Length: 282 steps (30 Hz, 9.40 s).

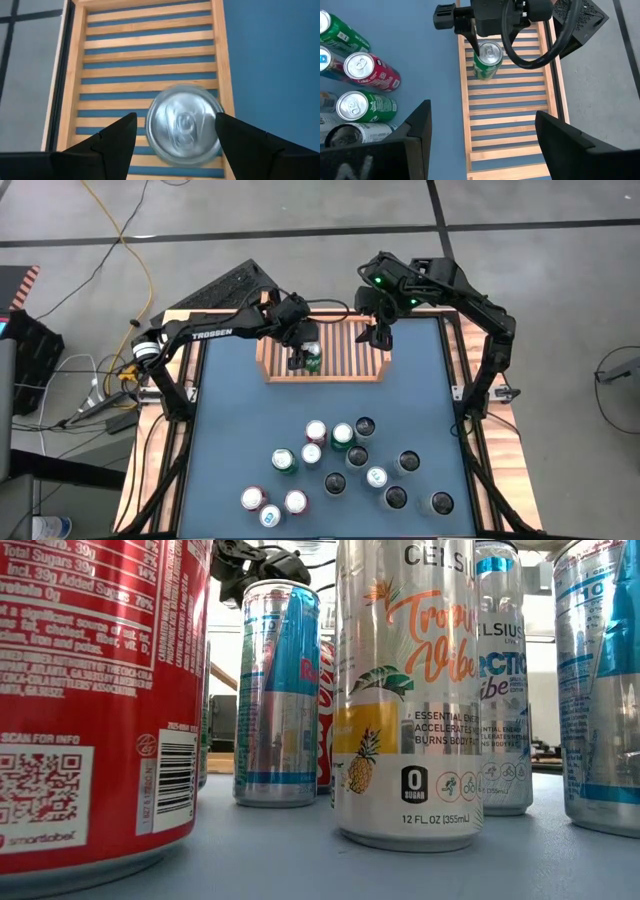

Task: Place canned beverage on shelf
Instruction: Adjust the green soda can on the shelf

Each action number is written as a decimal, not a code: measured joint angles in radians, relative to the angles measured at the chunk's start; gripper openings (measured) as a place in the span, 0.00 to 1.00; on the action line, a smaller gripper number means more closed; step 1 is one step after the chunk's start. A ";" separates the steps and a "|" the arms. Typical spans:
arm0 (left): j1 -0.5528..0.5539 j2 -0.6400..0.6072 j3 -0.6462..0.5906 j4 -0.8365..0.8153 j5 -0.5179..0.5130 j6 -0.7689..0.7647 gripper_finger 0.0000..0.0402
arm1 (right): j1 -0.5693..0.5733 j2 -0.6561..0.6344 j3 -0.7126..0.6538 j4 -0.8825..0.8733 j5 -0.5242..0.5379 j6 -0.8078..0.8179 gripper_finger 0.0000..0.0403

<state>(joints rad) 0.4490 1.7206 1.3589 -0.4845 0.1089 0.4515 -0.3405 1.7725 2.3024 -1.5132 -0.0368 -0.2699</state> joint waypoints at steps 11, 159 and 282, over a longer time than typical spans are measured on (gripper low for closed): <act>-0.018 -0.002 0.103 -0.053 0.090 0.046 0.65 | 0.000 0.000 0.000 -0.001 -0.001 0.000 0.65; 0.091 -0.307 0.240 -0.425 -0.092 -0.148 0.55 | 0.007 -0.644 -0.628 0.141 -0.140 0.092 0.65; 0.371 0.113 0.314 -0.368 -0.087 -0.505 0.71 | 0.006 -0.739 -0.819 0.227 -0.138 0.114 0.65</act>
<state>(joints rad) 0.8196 1.8339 1.6730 -0.8524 0.0219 -0.0534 -0.3344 1.0340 1.4834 -1.2858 -0.1745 -0.1554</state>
